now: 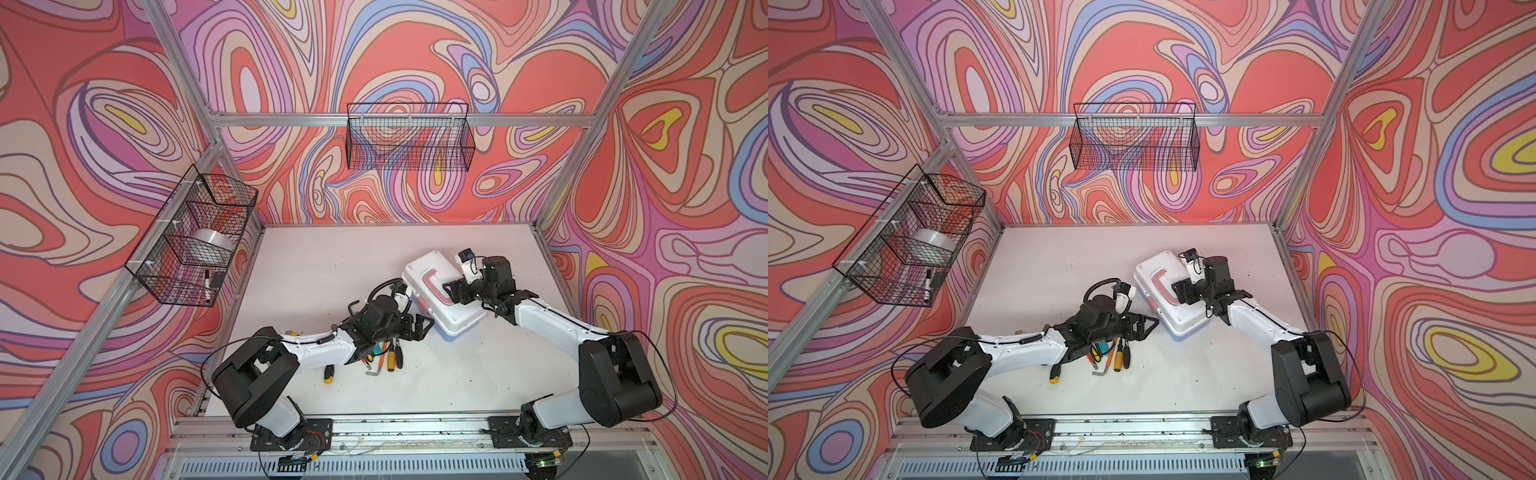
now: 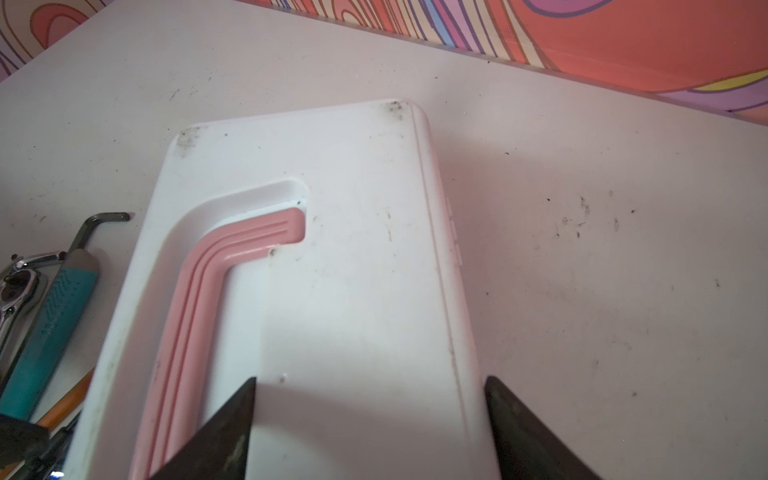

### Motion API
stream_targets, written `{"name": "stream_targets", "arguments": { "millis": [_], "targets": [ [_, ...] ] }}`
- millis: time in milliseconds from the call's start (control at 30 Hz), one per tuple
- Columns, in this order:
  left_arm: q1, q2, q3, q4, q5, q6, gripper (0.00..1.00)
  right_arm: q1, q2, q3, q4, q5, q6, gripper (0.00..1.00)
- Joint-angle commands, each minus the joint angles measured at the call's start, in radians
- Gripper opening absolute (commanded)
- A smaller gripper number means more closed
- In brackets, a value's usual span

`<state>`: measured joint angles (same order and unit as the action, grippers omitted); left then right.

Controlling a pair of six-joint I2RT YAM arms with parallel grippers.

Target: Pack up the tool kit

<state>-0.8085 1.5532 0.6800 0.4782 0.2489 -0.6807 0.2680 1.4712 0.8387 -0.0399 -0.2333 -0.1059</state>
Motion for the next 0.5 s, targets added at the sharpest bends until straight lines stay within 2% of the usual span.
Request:
{"name": "stream_targets", "arguments": {
  "millis": [0, 300, 467],
  "targets": [
    [0.028, 0.025, -0.041, 0.127, 0.056, -0.094, 0.85, -0.001, 0.076, -0.029, -0.153, 0.023, 0.006, 0.77],
    [0.048, 0.041, -0.04, 0.17, 0.069, -0.141, 0.84, -0.006, 0.139, 0.019, -0.198, 0.001, 0.05, 0.73],
    [0.063, 0.076, -0.037, 0.252, 0.088, -0.189, 0.84, -0.028, 0.157, 0.052, -0.241, -0.052, 0.079, 0.72]
  ]
}}
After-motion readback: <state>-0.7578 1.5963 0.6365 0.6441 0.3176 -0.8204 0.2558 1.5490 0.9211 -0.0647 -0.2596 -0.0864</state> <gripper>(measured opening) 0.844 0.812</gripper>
